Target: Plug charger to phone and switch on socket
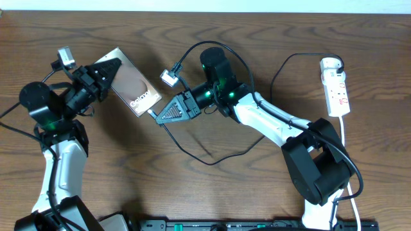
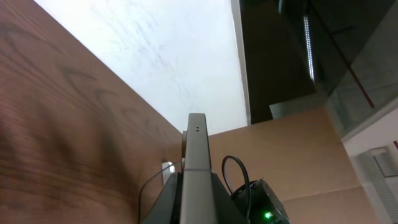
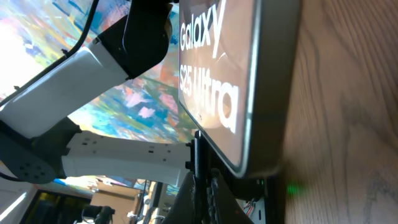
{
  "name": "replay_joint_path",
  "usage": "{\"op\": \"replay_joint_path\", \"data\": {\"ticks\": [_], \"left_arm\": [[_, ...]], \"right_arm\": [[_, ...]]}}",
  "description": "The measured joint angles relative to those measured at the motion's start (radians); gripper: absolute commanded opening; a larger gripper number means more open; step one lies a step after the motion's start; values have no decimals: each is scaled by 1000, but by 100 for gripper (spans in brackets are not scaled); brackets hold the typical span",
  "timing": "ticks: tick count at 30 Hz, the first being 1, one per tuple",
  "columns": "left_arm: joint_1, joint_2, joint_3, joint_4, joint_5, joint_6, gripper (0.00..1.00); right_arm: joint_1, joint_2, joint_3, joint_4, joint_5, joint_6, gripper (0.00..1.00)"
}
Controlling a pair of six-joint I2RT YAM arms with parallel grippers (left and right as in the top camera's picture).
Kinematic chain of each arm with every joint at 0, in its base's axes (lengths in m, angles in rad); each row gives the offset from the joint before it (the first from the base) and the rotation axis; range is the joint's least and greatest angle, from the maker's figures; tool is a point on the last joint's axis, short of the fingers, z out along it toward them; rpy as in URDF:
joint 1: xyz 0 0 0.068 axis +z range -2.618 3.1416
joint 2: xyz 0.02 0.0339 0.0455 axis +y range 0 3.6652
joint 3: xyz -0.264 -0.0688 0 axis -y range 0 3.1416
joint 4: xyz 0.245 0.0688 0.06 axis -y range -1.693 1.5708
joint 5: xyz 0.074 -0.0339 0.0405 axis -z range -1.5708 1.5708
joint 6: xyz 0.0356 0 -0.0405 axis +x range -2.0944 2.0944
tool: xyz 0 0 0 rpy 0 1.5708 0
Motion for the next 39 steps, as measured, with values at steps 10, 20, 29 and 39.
{"op": "replay_joint_path", "data": {"ticks": [10, 20, 29, 39], "left_arm": [[-8, 0, 0, 0, -15, 0, 7], [-8, 0, 0, 0, -17, 0, 7], [-8, 0, 0, 0, -18, 0, 7], [-8, 0, 0, 0, -25, 0, 7]], "right_arm": [[15, 0, 0, 12, 10, 4, 1], [15, 0, 0, 15, 10, 7, 1], [9, 0, 0, 15, 9, 7, 1], [-3, 0, 0, 16, 8, 7, 1]]}}
